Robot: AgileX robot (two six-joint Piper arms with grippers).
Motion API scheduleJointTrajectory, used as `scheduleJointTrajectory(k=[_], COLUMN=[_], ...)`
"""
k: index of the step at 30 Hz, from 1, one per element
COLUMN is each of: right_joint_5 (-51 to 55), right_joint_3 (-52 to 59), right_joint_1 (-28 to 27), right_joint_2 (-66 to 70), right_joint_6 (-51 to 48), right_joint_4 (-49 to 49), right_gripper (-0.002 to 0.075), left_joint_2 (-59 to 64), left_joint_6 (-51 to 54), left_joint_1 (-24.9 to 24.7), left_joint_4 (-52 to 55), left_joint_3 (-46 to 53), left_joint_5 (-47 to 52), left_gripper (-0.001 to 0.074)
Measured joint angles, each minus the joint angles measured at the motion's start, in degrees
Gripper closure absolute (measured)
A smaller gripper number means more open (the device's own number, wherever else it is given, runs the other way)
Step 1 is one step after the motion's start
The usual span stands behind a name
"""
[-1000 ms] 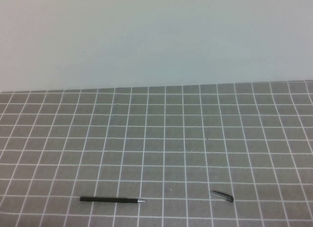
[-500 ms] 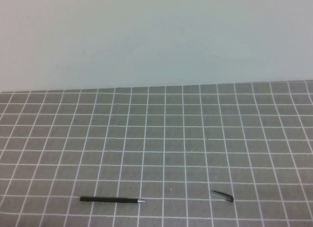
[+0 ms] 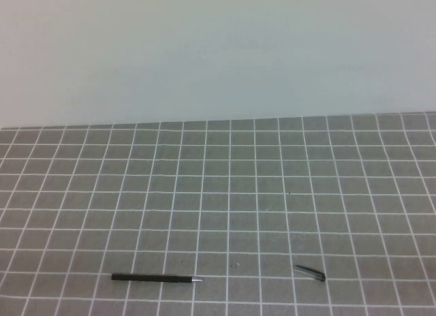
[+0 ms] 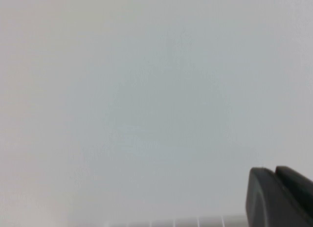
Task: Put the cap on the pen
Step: 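Pick up the pen and its cap, cap the pen, and set it down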
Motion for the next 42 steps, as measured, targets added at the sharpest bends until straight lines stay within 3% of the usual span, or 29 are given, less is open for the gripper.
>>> scheduleJointTrajectory(k=[8,14,29,34,42], right_joint_5=[-10.6,-16.3,-15.6,-14.4,-8.0], right_joint_3=[0.0,0.0,0.0,0.0,-3.2], right_joint_1=[0.0,0.0,0.0,0.0,0.0], right_joint_2=[0.0,0.0,0.0,0.0,0.0], right_joint_6=[0.0,0.0,0.0,0.1,0.3], right_joint_4=[0.0,0.0,0.0,0.0,0.0], right_gripper=[0.0727,0.0727,0.0727,0.0727,0.0727], left_joint_2=[0.0,0.0,0.0,0.0,1.7], left_joint_6=[0.0,-0.4,-2.0,-3.2,-6.4], left_joint_1=[0.0,0.0,0.0,0.0,0.0], left_joint_4=[0.0,0.0,0.0,0.2,-1.1], left_joint_3=[0.0,0.0,-0.1,-2.1,-13.0], left_joint_5=[-14.2,-14.7,-13.9,-8.4,15.8], left_gripper=[0.0735,0.0735,0.0735,0.0734,0.0734])
